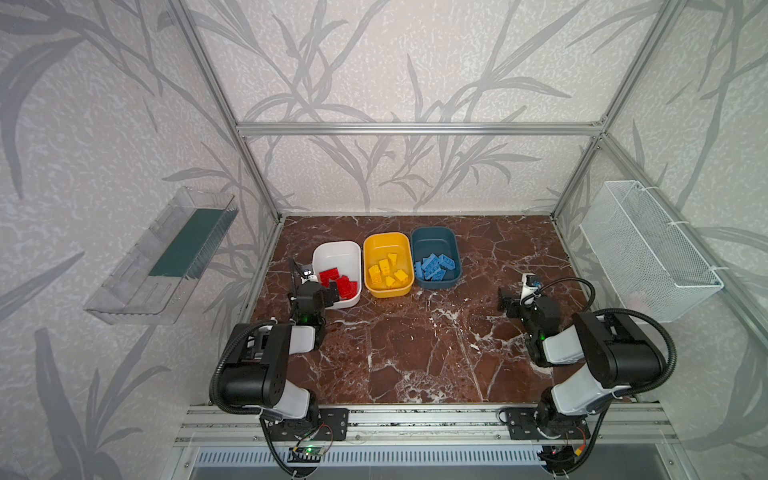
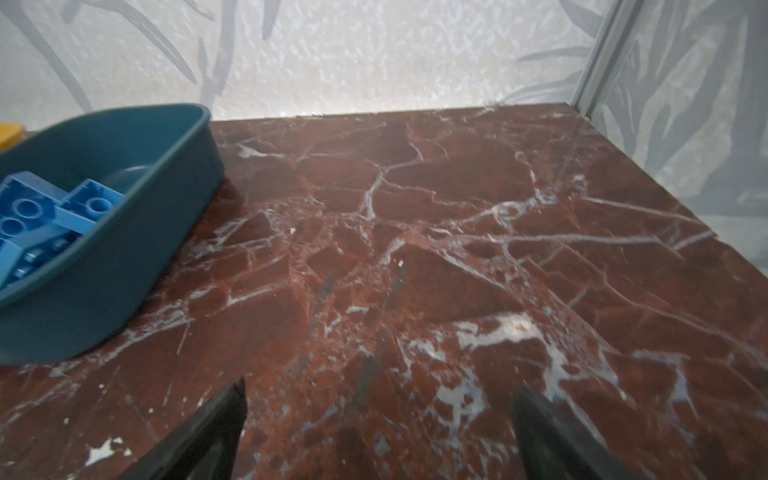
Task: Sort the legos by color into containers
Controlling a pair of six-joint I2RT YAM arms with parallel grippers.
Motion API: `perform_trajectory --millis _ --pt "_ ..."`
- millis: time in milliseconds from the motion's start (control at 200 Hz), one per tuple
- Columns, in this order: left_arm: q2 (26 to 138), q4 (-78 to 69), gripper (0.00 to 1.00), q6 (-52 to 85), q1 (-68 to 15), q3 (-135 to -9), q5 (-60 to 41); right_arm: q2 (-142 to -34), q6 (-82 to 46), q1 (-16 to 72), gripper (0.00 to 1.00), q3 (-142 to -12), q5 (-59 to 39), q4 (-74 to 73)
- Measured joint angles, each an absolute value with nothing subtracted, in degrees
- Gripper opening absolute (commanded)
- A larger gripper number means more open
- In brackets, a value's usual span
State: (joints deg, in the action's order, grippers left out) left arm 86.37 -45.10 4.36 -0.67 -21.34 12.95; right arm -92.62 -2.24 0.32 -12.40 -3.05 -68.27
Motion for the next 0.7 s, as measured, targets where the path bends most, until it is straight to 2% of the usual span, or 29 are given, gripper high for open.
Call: perform_trajectory --millis 205,700 --pt "86.76 -44.53 0.99 4.27 0.47 -23.33 9.82 -91.22 0.08 2.46 0.99 -21.41 -3.70 -59.70" --pt "86.78 -44.18 0.99 4.25 0.56 -23.33 8.84 -90.96 1.80 3.33 0.99 -21.56 -3.53 -54.85"
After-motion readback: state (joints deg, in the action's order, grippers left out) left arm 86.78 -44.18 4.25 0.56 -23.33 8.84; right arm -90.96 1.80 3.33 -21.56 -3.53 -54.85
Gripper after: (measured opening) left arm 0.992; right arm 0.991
